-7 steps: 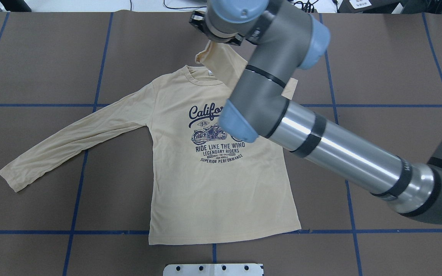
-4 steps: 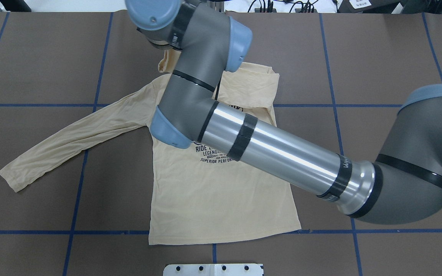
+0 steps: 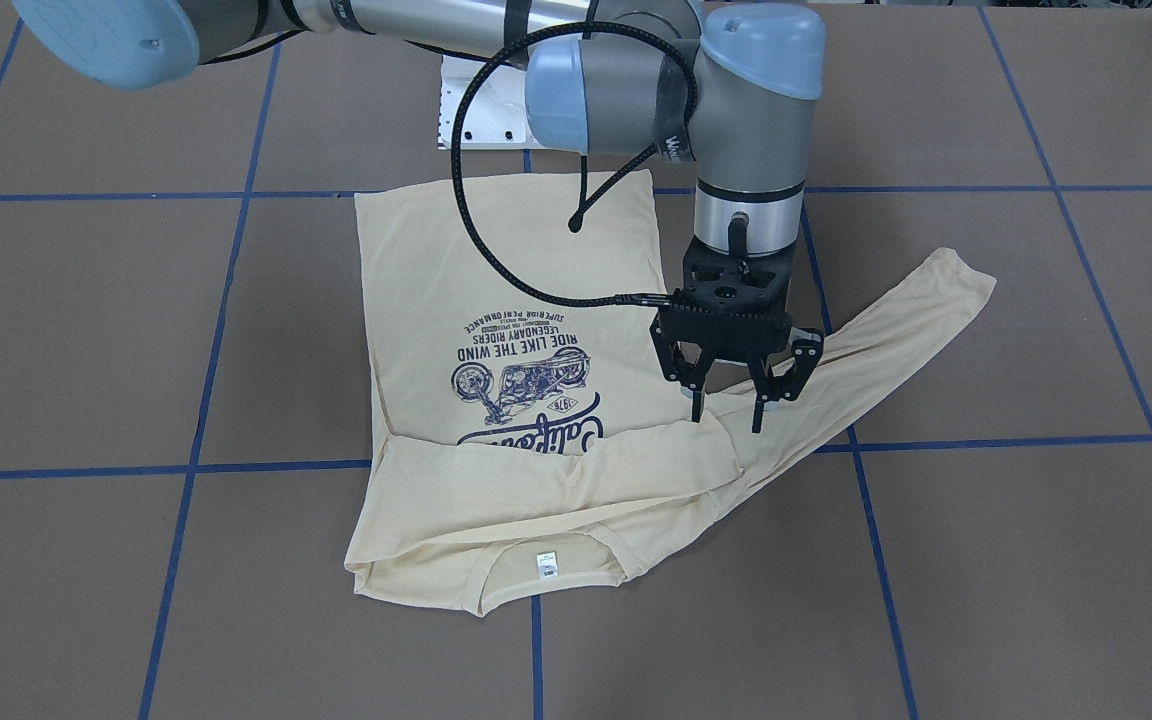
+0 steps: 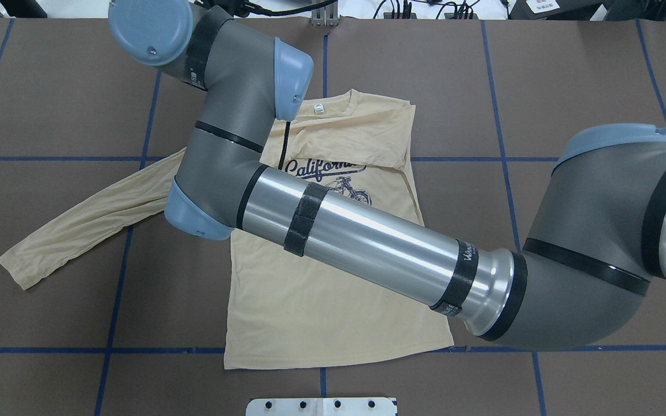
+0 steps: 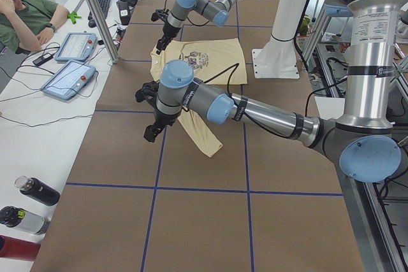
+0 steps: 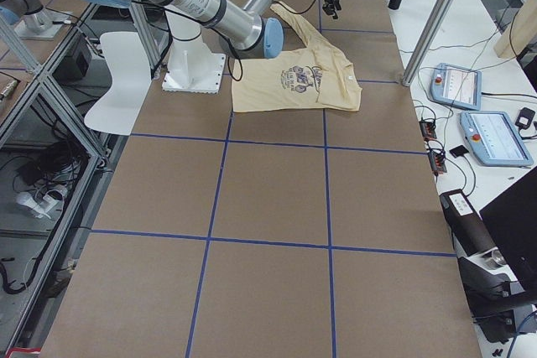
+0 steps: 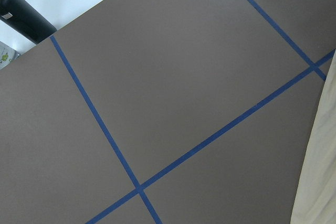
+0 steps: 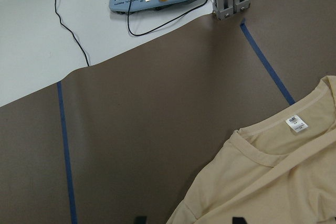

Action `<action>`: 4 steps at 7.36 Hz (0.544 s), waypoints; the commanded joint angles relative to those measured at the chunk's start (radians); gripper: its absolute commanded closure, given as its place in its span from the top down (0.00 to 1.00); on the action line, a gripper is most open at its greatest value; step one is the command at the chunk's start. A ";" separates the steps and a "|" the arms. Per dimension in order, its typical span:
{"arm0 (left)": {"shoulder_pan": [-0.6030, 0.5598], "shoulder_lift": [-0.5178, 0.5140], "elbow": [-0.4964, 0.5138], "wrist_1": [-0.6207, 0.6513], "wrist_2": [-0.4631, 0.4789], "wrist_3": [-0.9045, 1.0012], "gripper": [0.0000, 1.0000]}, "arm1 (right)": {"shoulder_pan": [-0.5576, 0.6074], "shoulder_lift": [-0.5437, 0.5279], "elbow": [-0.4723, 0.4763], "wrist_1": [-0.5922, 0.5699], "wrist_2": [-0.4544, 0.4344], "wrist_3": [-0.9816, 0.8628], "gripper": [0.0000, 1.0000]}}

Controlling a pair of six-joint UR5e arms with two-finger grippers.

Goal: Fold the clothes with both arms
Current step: 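Lift the held sleeve and fold it across the shirt front toward the other sleeve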

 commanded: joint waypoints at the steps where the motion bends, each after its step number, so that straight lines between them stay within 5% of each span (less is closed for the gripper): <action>1: 0.001 -0.005 0.022 -0.021 -0.062 -0.003 1.00 | 0.043 0.003 -0.007 -0.009 0.109 -0.011 1.00; 2: 0.004 -0.005 0.048 -0.085 -0.093 -0.027 1.00 | 0.101 -0.023 0.005 -0.022 0.236 -0.024 1.00; 4: 0.072 0.024 0.050 -0.223 -0.095 -0.070 1.00 | 0.135 -0.227 0.325 -0.245 0.292 -0.134 1.00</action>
